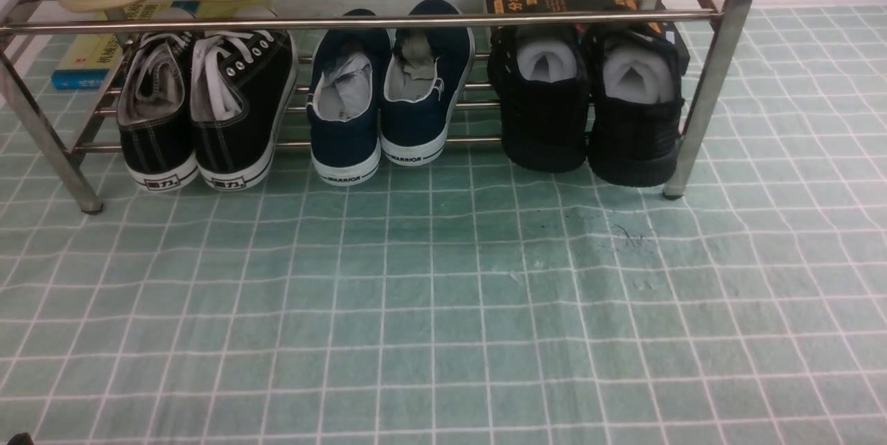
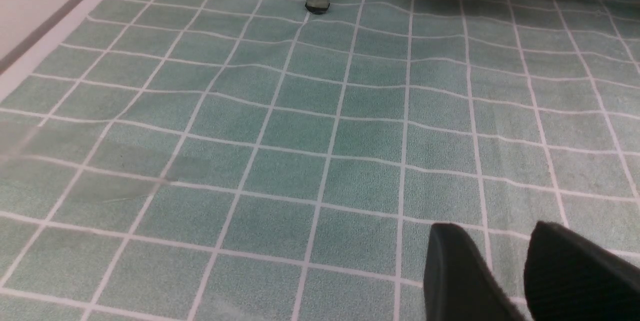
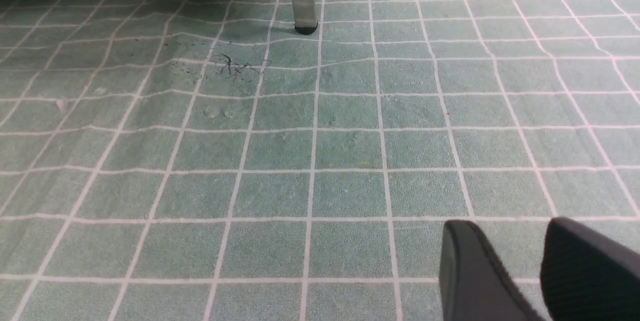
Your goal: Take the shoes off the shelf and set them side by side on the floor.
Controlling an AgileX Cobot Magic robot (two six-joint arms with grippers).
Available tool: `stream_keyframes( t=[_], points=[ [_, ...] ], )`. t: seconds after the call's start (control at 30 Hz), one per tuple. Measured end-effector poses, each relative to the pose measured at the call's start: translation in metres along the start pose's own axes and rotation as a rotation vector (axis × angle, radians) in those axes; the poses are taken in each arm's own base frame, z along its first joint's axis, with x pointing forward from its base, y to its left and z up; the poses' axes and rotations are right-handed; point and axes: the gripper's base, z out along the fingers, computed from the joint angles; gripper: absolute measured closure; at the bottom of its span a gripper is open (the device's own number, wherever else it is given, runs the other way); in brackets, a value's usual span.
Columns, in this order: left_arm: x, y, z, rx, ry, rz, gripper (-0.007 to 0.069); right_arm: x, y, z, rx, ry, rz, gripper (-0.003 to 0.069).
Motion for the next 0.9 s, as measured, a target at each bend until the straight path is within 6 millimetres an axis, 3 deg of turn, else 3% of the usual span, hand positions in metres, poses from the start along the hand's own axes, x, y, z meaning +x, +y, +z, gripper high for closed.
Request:
stream_keyframes(
  t=[0.57, 0.67, 0.9],
  points=[
    [0.000, 0.000, 0.000, 0.000, 0.000, 0.000, 0.0385, -0.001, -0.004, 0.000, 0.047, -0.003, -0.111, 0.0421],
    [0.000, 0.000, 0.000, 0.000, 0.000, 0.000, 0.0385, -0.001, -0.001, 0.000, 0.007, -0.009, 0.037, 0.0421],
    [0.000, 0.000, 0.000, 0.000, 0.000, 0.000, 0.0385, -0.003, 0.011, 0.000, -0.133, -0.015, 0.623, 0.0421]
  ],
)
